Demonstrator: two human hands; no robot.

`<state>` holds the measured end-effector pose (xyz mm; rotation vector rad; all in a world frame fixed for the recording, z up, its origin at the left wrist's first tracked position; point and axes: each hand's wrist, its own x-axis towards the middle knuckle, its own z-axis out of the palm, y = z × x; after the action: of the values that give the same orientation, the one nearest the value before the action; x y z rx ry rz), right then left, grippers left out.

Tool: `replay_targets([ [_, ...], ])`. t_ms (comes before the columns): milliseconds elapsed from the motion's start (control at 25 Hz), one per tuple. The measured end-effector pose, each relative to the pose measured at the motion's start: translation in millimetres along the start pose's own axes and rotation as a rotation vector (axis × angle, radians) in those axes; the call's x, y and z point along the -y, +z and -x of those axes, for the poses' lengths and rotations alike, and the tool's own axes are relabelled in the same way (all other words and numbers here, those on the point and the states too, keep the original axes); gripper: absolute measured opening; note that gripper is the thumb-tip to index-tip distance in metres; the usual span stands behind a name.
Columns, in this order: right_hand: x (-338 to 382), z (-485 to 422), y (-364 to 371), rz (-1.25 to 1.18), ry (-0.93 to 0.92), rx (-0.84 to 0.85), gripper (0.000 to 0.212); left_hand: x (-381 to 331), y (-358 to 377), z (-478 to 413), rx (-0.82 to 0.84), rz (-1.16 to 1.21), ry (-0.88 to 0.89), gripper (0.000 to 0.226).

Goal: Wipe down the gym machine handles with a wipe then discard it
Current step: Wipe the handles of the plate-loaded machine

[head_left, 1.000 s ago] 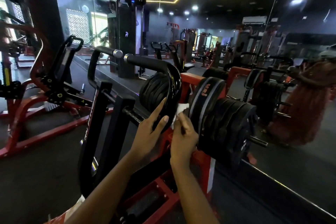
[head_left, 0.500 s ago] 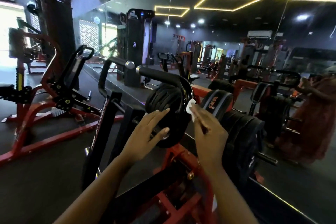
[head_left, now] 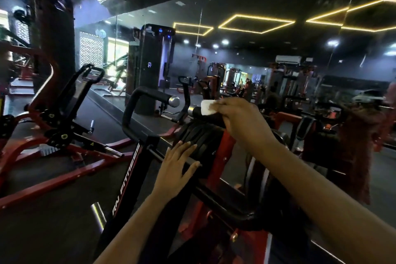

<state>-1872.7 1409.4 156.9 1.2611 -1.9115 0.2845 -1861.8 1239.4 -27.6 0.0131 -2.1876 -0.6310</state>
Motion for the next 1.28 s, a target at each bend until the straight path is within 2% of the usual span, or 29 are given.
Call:
replay_targets([
  [120, -1, -54, 32, 0.171, 0.093, 0.305, 0.035, 6, 14, 6, 0.011, 0.184, -0.015, 0.063],
  [200, -3, -66, 50, 0.29, 0.087, 0.427, 0.038, 8, 20, 9, -0.05, 0.232, 0.014, 0.056],
  [280, -5, -61, 52, 0.257, 0.094, 0.502, 0.043, 11, 22, 10, -0.087, 0.274, 0.04, 0.052],
  [320, -6, -53, 47, 0.239, 0.086, 0.504, 0.044, 12, 23, 11, -0.1, 0.286, 0.051, 0.05],
  [440, -16, -16, 24, 0.28, -0.059, 0.255, 0.041, 15, 24, 12, -0.119, 0.301, 0.068, 0.044],
  [520, -22, 4, 18, 0.371, -0.099, 0.225, 0.046, 16, 26, 13, -0.14, 0.29, 0.078, 0.043],
  [640, -17, -15, 34, 0.387, -0.239, 0.179, 0.035, 18, 28, 11, -0.15, 0.276, 0.103, 0.043],
  [800, -4, -43, 72, 0.466, -0.432, 0.313, 0.032, 21, 27, 11, -0.148, 0.278, 0.112, 0.047],
  [1120, -13, 32, -3, 0.668, -0.471, 0.301, 0.034, 17, 23, 12, -0.124, 0.286, 0.092, 0.043],
  [1280, 0, -13, 31, 0.651, -0.542, 0.343, 0.033, 17, 22, 13, -0.107, 0.283, 0.094, 0.043],
])
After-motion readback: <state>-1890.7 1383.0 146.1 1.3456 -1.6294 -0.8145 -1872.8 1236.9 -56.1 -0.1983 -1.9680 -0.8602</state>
